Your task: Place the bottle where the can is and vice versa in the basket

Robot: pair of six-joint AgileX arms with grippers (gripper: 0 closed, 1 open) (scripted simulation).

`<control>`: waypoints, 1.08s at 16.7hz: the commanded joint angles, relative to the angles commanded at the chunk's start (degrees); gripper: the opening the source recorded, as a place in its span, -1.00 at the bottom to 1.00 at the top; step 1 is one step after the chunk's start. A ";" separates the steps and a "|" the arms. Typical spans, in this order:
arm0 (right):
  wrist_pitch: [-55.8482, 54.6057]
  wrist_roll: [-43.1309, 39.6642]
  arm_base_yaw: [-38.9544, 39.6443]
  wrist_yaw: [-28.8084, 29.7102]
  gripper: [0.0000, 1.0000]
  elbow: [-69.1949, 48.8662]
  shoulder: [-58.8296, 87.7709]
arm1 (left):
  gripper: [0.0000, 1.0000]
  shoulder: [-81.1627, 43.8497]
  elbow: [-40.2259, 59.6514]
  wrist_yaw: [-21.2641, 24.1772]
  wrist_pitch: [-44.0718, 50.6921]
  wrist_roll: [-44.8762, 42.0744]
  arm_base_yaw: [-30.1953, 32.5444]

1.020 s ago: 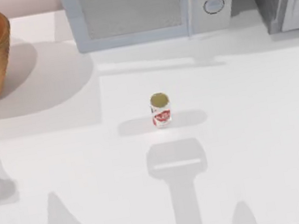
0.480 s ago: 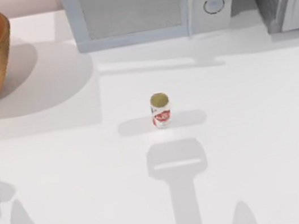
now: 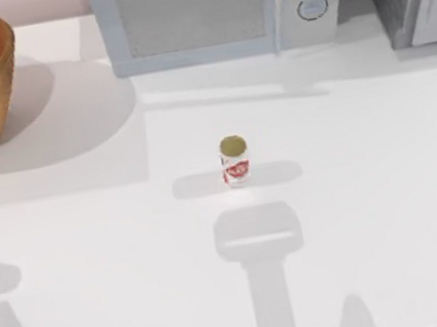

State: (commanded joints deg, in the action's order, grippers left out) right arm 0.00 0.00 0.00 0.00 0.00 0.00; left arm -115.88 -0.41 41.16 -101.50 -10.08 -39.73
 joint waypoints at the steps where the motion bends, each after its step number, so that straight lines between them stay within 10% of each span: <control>1: 0.00 0.00 0.00 0.00 1.00 0.00 0.00 | 1.00 0.00 0.00 0.00 0.00 0.00 0.00; 18: 0.00 0.00 0.00 0.00 1.00 0.00 0.00 | 1.00 -2.98 8.37 -7.95 3.80 2.49 8.24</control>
State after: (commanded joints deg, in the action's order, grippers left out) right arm 0.00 0.00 0.00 0.00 0.00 0.00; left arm -118.86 7.96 33.21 -97.70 -7.60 -31.49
